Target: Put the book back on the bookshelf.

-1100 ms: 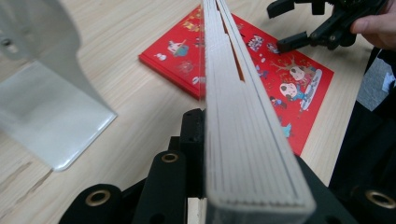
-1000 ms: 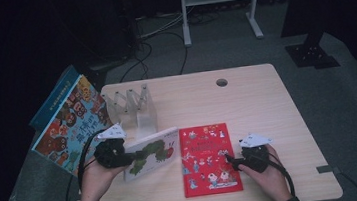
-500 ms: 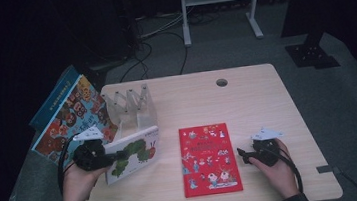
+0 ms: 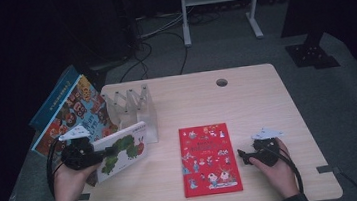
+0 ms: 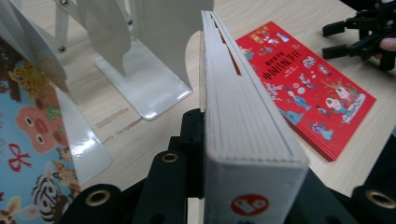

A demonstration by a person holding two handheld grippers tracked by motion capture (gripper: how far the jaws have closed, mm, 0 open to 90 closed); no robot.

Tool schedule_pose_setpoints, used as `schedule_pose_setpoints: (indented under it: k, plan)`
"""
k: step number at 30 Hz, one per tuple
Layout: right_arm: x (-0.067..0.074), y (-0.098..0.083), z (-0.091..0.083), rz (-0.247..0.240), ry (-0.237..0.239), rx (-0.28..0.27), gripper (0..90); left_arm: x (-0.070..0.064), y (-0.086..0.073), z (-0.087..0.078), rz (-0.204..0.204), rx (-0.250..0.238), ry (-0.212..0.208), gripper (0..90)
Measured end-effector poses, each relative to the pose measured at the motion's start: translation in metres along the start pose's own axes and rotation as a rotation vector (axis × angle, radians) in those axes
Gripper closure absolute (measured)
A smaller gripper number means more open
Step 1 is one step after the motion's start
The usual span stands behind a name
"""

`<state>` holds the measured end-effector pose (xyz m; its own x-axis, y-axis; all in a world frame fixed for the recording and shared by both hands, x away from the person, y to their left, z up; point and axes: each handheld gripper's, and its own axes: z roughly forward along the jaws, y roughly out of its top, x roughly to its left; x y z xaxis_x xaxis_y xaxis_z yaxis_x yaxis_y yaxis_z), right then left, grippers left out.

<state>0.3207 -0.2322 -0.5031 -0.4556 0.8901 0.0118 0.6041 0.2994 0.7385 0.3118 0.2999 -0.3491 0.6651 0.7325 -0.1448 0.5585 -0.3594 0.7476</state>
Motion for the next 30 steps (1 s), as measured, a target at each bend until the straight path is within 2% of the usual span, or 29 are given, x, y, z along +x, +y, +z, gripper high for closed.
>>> schedule_pose_setpoints:
  k: [7,12,17,20,24,28,30]
  plan:
    - [0.0,0.0,0.0,0.0,0.0,0.0,16.8,0.009,0.007,0.004,-0.025,-0.019,0.067,75.4]
    - [0.0,0.0,0.0,0.0,-0.002,0.002,16.2,0.015,0.016,0.014,-0.029,-0.028,0.099,75.4]
    - [0.0,0.0,0.0,0.0,-0.002,0.002,16.2,0.015,0.027,0.026,-0.03,-0.044,0.093,75.4]
    - [0.0,0.0,0.0,0.0,-0.002,0.002,16.2,0.013,0.035,0.037,-0.021,-0.036,0.11,75.4]
    - [0.0,0.0,0.0,0.0,-0.002,0.002,16.2,0.017,0.043,0.051,-0.034,-0.037,0.11,75.4]
    - [0.0,0.0,0.0,0.0,-0.002,0.002,16.2,0.022,0.051,0.063,-0.043,-0.042,0.14,75.4]
    - [0.001,0.0,0.0,0.003,-0.007,0.002,16.1,0.026,0.054,0.068,-0.055,-0.047,0.138,75.4]
